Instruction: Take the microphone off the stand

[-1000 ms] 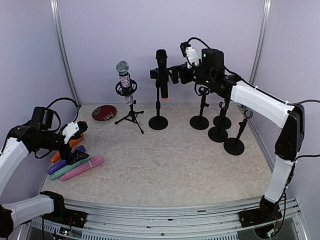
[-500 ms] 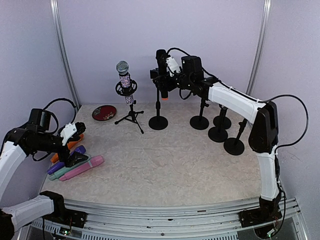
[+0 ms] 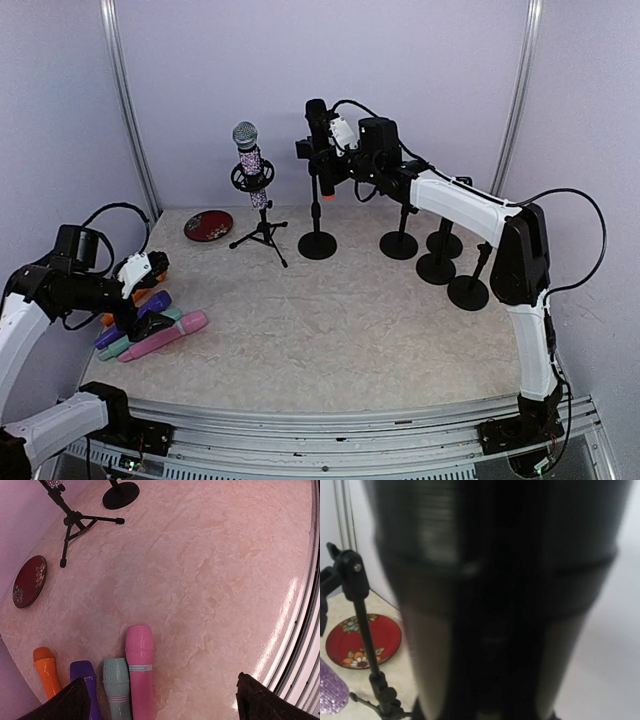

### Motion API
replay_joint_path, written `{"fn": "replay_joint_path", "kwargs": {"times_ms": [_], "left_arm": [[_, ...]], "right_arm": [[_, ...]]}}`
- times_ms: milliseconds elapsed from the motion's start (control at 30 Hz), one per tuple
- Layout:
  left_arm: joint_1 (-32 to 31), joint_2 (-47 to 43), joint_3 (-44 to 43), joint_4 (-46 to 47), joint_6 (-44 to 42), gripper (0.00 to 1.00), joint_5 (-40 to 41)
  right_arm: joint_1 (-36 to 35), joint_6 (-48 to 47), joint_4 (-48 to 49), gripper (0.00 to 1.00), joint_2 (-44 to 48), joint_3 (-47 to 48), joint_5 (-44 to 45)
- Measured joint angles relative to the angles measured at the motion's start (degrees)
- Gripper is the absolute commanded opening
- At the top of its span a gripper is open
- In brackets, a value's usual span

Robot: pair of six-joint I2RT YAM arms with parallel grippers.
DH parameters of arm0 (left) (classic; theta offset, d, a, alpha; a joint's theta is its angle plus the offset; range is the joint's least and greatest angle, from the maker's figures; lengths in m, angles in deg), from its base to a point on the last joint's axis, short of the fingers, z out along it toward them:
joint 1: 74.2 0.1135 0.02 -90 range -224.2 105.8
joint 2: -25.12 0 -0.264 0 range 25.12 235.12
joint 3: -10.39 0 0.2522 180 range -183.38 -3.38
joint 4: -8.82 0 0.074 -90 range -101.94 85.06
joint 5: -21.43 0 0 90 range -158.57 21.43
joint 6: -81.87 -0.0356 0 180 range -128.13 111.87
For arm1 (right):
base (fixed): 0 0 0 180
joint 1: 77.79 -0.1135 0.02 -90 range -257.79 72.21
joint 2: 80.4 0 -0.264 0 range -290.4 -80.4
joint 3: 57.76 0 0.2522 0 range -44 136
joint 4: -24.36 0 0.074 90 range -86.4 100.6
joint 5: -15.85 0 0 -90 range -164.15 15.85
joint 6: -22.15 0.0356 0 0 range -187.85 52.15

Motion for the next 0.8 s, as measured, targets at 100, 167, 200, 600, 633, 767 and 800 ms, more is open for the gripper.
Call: {"fn": "replay_joint_path", "kwargs": {"times_ms": [100, 167, 200, 600, 633, 767, 800], "left_arm": [[0.0, -0.9, 0.9, 0.0, -0.3, 0.99, 0.8], [0.0, -1.3, 1.8, 0.0, -0.5, 0.99, 1.2], [0.0, -1.4, 2.3, 0.0, -0.6, 0.99, 1.4], [0.7, -5.0, 4.1, -0.1, -2.6, 0.99, 0.6], [0.7, -5.3, 4.1, -0.1, -2.8, 0.99, 0.2], [0.7, -5.3, 4.1, 0.1, -3.2, 0.99, -1.9], [0.7, -4.9, 4.0, 0.1, -3.2, 0.99, -2.6]], "right_arm": [[-0.6, 0.3, 0.4, 0.00, 0.0, -0.3, 0.4], [-1.0, 0.4, 0.5, 0.00, 0.4, -0.7, 0.9], [-1.2, 0.6, 0.6, 0.00, 0.9, -1.4, 1.2], [-7.1, 5.0, -1.0, 0.00, 16.5, -20.2, 4.9], [-7.7, 5.7, -1.2, 0.00, 17.6, -21.5, 4.9], [-10.3, 7.4, -0.2, 0.00, 22.9, -28.6, 5.9], [-10.9, 7.6, 0.5, 0.00, 24.4, -30.6, 6.1]]}}
